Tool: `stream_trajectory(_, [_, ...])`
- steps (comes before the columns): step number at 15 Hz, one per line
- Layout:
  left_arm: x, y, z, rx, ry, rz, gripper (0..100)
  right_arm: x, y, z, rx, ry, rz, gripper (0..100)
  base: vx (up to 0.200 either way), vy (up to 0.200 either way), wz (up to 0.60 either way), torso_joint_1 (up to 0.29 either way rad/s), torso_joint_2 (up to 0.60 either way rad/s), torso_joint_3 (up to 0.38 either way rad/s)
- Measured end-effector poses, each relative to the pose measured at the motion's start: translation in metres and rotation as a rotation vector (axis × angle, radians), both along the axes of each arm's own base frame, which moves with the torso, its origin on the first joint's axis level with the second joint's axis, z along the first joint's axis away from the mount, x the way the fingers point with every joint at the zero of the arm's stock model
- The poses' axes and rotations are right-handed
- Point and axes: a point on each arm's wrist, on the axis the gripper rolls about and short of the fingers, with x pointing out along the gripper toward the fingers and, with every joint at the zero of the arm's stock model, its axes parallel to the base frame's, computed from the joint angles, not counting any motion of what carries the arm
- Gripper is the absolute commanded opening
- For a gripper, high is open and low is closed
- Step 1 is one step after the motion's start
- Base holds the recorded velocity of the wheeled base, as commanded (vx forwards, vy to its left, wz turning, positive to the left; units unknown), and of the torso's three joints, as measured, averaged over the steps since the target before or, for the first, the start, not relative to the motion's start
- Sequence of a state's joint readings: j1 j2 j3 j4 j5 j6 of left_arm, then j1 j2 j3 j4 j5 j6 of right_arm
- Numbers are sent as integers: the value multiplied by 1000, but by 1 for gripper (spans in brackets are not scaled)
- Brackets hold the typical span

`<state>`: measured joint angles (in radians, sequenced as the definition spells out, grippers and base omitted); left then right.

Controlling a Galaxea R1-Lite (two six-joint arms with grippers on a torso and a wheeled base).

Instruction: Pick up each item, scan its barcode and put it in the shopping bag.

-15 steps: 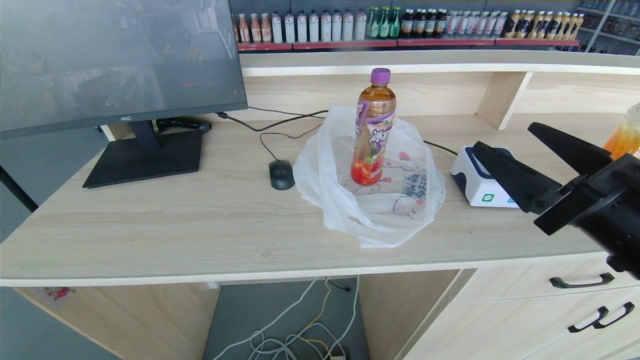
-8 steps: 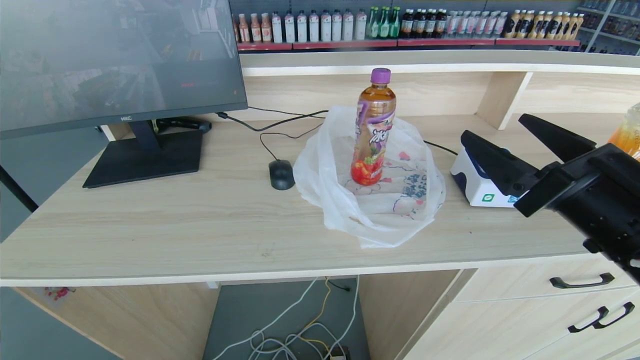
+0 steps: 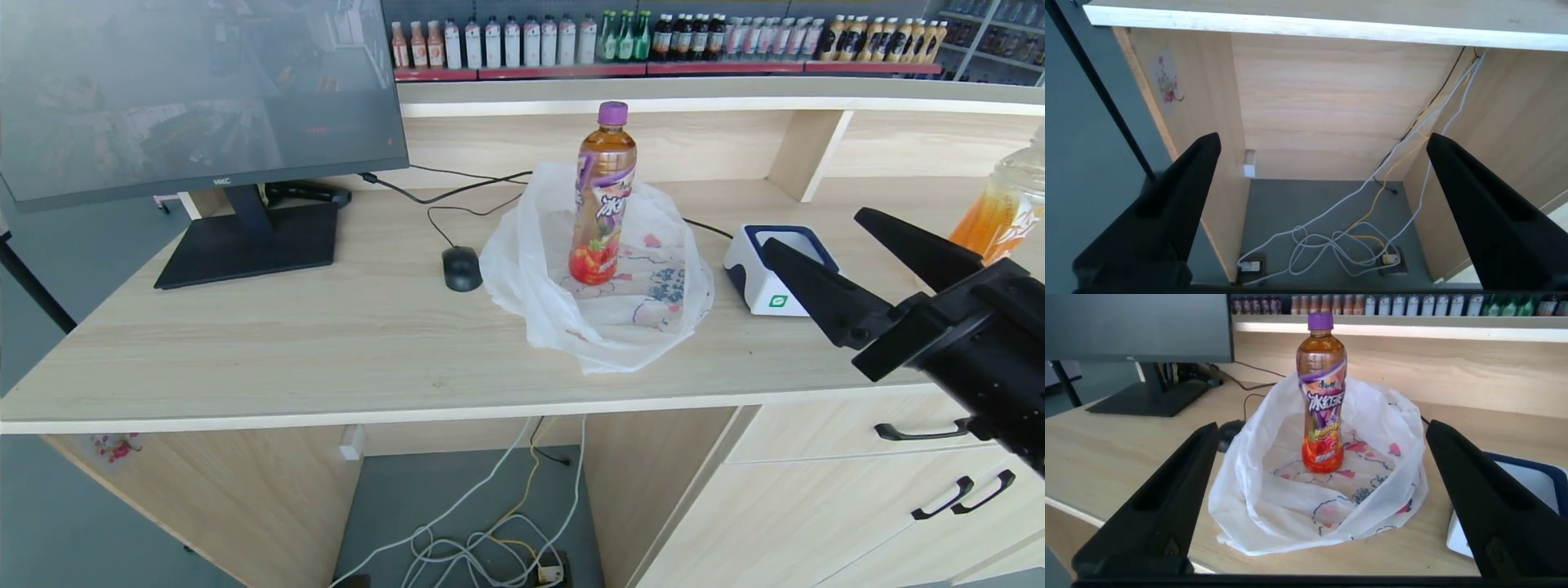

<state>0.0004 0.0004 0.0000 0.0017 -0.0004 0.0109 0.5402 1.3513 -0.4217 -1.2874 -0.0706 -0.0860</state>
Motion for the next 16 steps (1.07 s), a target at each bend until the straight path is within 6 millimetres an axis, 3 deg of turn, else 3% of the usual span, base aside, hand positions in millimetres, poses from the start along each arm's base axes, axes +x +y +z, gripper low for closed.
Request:
stream_trajectory(5, [0,0,0,-6,0,2,100,-9,-8,-10,-18,24,-17,100,0,-200,0,4,9,3])
stream_trajectory(9, [0,0,0,1,0,0,100,-5,-18,-17,-76,31,-61,100,0,-200,0,2,0,2])
stream_trajectory(16, [0,0,0,-7,0,1,100,-4,-18,-20,-79,39,-58,100,0,-200,0,5,2,3])
